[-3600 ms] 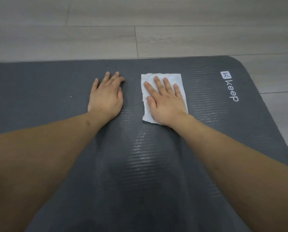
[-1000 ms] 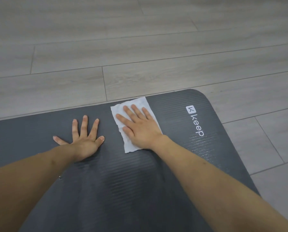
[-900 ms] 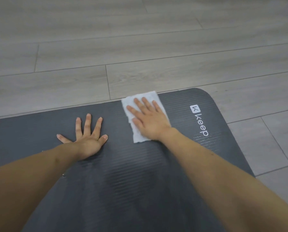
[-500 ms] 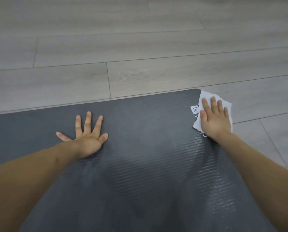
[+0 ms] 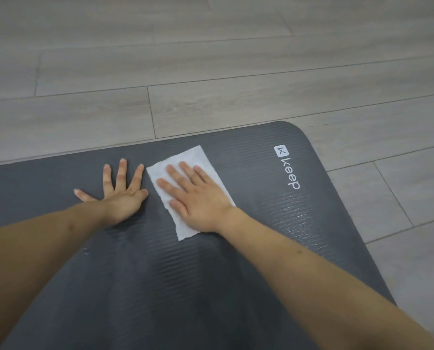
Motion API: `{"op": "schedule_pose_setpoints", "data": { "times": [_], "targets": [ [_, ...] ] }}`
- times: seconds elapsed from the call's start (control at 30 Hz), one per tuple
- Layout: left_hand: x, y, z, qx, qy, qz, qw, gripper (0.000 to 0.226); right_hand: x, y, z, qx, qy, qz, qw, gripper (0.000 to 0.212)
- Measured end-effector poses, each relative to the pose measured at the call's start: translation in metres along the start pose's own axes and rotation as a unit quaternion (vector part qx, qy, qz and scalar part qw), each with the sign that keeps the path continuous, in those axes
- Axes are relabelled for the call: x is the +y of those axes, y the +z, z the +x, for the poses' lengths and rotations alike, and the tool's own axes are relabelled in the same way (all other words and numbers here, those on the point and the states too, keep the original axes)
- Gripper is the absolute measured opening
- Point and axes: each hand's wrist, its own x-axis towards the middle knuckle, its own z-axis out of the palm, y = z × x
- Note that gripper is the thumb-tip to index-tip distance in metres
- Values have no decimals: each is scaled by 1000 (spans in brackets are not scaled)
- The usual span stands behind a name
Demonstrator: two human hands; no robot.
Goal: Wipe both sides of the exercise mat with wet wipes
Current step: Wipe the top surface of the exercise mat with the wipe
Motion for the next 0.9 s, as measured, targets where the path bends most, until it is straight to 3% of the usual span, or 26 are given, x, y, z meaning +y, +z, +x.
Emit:
{"op": "schedule_pose_setpoints", "data": {
  "times": [0.2,0.3,0.37,0.47,0.53,0.6,0.9],
  "targets": [
    [-1,3,2,-6,-7,-11,1000,61,-3,10,-34,9,-157,-28,987,56],
    [-1,4,4,4,-8,-7,1000,62,23,6,-22,0,-189,-41,981,54],
    [0,3,5,10,-9,-4,1000,62,54,2,-11,4,-135,-34,990,55],
    [0,4,4,14,-9,0,1000,61,127,-10,-15,27,77,13,997,58],
    [-1,4,5,16,-8,1,1000,62,175,-18,-36,22,226,44,973,57],
    [-2,4,6,17,-6,4,1000,62,203,-19,-63,26,318,57,946,58],
    [-1,3,4,15,0,8,1000,63,196,-11,-86,46,446,76,891,61]
  ]
}}
